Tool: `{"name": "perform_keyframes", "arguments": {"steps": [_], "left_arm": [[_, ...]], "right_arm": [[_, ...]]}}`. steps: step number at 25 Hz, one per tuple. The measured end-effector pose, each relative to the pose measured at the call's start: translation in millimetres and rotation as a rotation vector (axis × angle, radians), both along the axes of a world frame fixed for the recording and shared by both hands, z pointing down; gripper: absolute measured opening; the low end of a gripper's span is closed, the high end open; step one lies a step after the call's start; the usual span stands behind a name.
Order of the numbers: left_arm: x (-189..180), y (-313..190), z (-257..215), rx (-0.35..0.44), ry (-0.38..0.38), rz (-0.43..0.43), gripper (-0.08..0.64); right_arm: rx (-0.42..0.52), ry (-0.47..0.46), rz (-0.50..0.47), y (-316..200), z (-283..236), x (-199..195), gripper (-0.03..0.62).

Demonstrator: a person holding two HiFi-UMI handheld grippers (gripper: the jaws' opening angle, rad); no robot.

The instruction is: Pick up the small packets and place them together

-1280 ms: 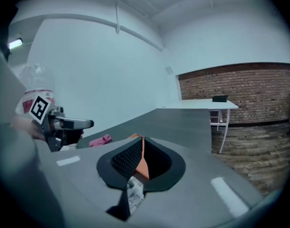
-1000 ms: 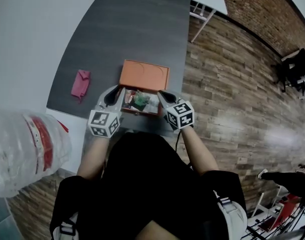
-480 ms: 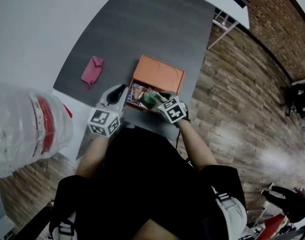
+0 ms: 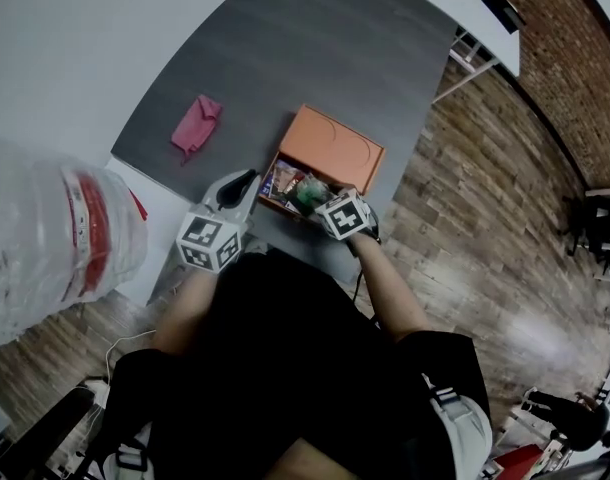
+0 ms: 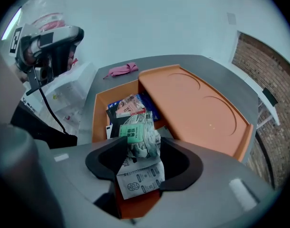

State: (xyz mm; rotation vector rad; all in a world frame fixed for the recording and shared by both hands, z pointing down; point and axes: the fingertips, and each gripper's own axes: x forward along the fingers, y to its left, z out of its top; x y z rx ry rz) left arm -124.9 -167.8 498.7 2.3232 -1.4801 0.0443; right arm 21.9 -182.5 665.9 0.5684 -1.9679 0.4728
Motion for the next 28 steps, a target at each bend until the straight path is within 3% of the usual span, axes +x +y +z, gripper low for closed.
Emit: {"name": "perform_keyframes", "arguments": {"steps": [4,9,12,18,23,28], "left_arm": [[1.4,1.0,5.2,-0.016,0.007,0.006,0.035],[1.6,0.5,7.8,-0.025,0.007,0.014,0.035],[0.5,-0.5,8.3,-0.029,0.009,0.016,0.035],[4.6,-4.4,8.7,-0.027,0.011,0.035,0.035],[9.6,-7.9,8.2,-0.026,0.008,0.057,0.034],[7.1,-11.6,5.4,-0.022,0.002,0.058,0.034]], "right_arm": [[-0.031,0.033,-0.056,9.6,3.0,-0.5,0.185],[-0.087,-0.089,-0.018,14.8,-13.1,-10.9,0.072],[-0.084,-0.112,0.01,12.8,-18.5,-10.5,0.012],[-0.048,-0.18,0.012,8.0,-47.0,-9.8,0.009],[0.038,-0.229,0.001,-8.2,-83.3,-13.4,0.009],[0.13,-0.217,0.016,-48.3,-100.9,-15.6,0.009]]}}
